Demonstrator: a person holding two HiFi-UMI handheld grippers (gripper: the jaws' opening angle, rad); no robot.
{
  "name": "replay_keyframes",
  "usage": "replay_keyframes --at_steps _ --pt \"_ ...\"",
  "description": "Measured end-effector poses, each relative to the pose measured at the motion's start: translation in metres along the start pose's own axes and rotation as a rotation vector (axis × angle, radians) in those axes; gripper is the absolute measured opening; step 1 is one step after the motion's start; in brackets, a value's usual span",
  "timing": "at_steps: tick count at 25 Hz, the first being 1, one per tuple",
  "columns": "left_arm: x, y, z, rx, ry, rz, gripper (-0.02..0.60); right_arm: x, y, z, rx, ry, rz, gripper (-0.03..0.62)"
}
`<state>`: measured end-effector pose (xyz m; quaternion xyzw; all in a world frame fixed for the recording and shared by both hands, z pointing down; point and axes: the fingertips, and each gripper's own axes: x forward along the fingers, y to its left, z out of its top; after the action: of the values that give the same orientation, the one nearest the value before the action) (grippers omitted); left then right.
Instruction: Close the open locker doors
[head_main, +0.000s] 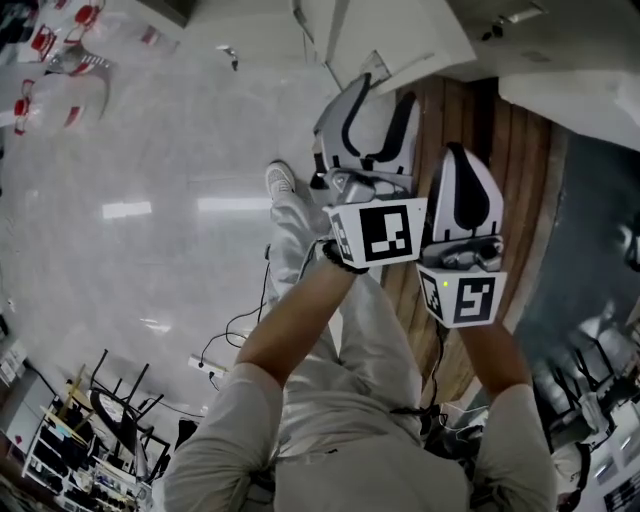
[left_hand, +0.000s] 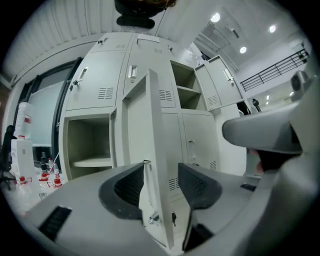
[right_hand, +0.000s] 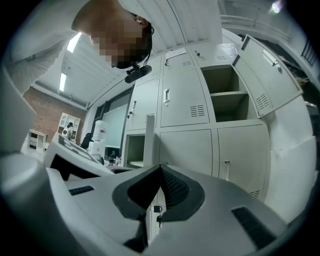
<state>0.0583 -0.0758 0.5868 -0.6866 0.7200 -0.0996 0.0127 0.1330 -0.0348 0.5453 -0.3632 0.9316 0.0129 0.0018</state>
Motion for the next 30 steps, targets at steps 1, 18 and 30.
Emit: replay_keyframes --at_steps 1,18,30 --pt "0.005 0.0 0.001 -0.003 0.004 0.016 0.201 -0.002 -0.003 -0.004 0.0 0.01 -0.003 0.01" --pt "-0.067 0.127 -0.041 -0.021 0.035 -0.22 0.094 0.101 0.143 -0.083 0.101 0.112 0.589 0.116" --pt "-0.066 0.205 -0.05 -0.082 0.003 -0.257 0.092 0.181 0.227 -0.088 0.032 0.116 0.759 0.117"
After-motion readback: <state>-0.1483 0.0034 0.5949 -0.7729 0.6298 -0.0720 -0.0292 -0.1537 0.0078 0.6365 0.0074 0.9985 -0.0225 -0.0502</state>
